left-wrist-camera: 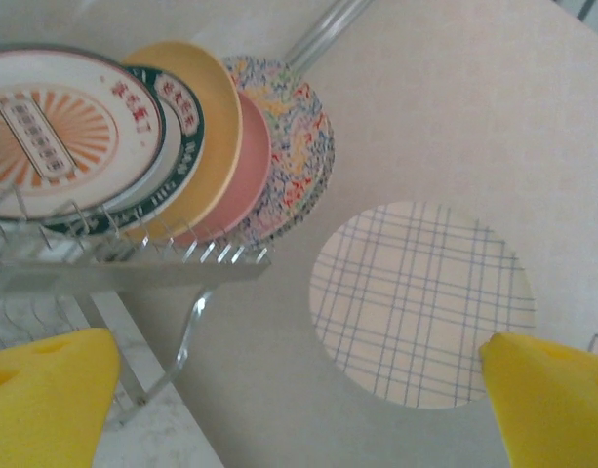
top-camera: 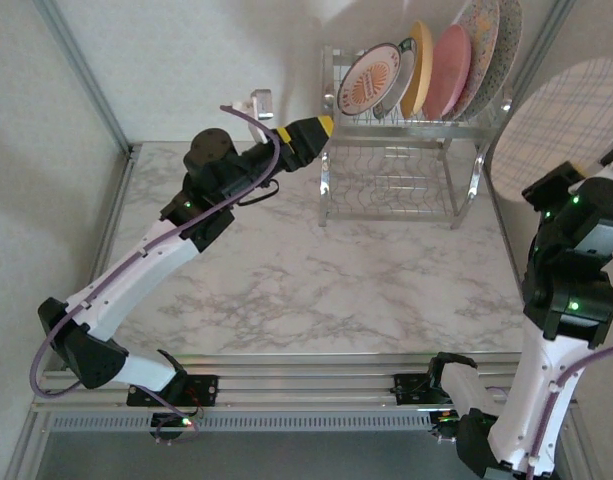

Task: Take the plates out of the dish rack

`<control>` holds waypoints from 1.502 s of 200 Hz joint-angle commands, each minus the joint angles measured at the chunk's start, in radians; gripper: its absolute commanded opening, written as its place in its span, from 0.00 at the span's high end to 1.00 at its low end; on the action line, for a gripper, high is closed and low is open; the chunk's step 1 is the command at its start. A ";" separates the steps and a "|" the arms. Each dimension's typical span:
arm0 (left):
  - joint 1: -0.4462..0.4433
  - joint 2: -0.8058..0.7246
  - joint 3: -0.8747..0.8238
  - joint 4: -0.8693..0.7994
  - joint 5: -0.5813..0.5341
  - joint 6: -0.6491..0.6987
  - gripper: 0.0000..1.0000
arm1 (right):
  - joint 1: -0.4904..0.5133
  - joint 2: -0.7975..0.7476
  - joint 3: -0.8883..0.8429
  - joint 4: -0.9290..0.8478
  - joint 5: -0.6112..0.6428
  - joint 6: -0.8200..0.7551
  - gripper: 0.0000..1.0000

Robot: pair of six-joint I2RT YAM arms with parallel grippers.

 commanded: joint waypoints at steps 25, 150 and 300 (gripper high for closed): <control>-0.023 -0.008 -0.079 -0.067 0.131 -0.099 0.05 | 0.005 -0.054 0.001 -0.279 -0.011 0.283 1.00; -0.023 0.212 -0.228 -0.172 0.288 -0.447 0.25 | 0.043 -0.049 -0.378 -0.136 -0.490 0.724 1.00; -0.023 0.393 -0.253 0.207 0.293 -0.668 0.48 | 0.197 0.045 -0.592 0.212 -0.641 0.897 1.00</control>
